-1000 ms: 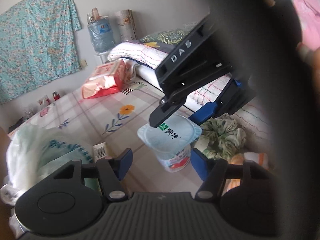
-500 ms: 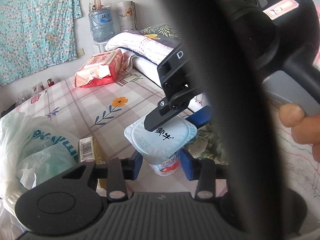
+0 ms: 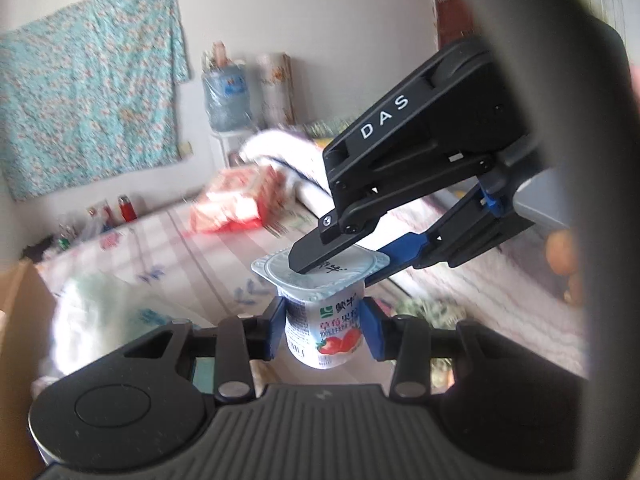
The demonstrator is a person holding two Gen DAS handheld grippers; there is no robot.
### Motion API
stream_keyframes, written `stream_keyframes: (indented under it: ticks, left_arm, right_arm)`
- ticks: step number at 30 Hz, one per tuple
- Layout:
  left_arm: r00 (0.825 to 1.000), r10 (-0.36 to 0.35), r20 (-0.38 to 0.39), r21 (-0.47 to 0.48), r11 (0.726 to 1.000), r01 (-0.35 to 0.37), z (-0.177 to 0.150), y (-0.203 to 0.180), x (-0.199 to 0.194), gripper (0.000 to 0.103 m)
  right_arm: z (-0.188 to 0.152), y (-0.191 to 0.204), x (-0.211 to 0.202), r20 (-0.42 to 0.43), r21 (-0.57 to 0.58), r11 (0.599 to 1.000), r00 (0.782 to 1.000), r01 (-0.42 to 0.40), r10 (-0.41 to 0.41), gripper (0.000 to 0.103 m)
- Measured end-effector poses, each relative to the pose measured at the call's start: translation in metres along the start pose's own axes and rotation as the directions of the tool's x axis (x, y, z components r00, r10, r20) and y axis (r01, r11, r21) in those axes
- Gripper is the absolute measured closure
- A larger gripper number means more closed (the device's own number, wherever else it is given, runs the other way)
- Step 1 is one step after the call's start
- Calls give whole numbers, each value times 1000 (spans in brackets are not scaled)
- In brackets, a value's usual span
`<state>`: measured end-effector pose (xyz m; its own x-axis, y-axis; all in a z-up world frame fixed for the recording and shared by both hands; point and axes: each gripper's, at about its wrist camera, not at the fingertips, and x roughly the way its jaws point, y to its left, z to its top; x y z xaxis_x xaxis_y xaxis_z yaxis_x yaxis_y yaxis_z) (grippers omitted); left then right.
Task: Organize soft objects
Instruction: 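Lift the yogurt cup with both grippers and carry it to the box, then lower the yogurt cup into the box and open both grippers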
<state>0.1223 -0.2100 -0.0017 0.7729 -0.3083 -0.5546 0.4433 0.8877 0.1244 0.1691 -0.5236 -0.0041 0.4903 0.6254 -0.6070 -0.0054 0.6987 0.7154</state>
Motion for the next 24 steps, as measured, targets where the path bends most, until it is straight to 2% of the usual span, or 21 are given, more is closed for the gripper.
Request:
stream_keyframes:
  ticks: [7, 12, 19, 22, 24]
  left_arm:
    - [990, 115, 83, -29, 993, -113, 13, 26, -48, 61]
    - [969, 231, 86, -84, 971, -224, 9, 61, -81, 61]
    - [921, 388, -21, -180, 905, -385, -16, 117, -118, 61]
    - [908, 409, -90, -232, 878, -418, -29, 137, -127, 61]
    - [908, 396, -140, -270, 867, -420, -39, 148, -129, 61]
  right_arm:
    - [-1, 71, -8, 19, -103, 992, 997, -67, 69, 63]
    - [-10, 137, 13, -37, -188, 972, 990, -138, 133, 62]
    - [-38, 230, 84, -219, -284, 925, 956, -253, 195, 62]
    - [-57, 264, 118, -307, -314, 907, 934, -281, 183, 61]
    - [-70, 282, 138, -359, -334, 899, 920, -284, 157, 61]
